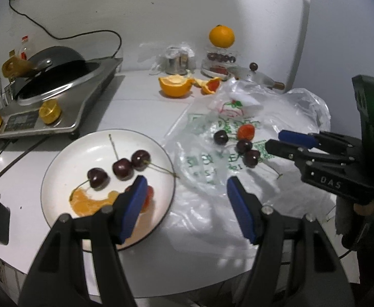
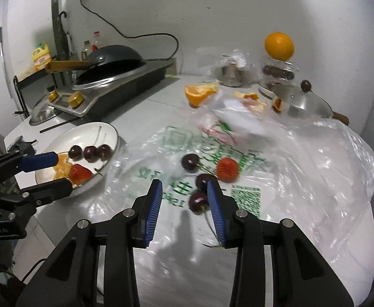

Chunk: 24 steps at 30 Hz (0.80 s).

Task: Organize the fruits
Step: 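Move both open tools back toward the fruit bag, then close the right tool on a cherry in the bag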

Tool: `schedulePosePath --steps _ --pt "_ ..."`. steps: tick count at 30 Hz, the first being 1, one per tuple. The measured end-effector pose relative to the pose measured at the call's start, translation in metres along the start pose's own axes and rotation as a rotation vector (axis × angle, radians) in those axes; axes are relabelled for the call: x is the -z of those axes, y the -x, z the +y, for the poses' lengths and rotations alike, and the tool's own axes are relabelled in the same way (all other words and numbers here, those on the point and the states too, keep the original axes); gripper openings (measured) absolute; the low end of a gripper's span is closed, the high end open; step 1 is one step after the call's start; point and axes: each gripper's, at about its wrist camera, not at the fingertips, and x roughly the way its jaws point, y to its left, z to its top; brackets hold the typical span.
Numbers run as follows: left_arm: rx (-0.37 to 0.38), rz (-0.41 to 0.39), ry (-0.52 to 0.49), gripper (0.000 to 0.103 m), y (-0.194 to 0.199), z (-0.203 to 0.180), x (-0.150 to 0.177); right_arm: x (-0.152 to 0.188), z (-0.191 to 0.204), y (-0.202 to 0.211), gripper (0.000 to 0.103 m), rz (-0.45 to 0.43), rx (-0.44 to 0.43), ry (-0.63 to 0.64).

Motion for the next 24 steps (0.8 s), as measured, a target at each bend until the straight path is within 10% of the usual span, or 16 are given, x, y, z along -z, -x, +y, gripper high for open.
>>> schedulePosePath --steps 18,24 --pt "0.014 0.038 -0.017 0.066 -0.025 -0.017 -0.006 0.005 -0.021 -0.040 0.040 0.085 -0.039 -0.018" --pt "0.029 0.045 -0.013 0.081 -0.034 -0.018 -0.010 0.005 -0.025 -0.055 0.041 0.120 -0.056 -0.024"
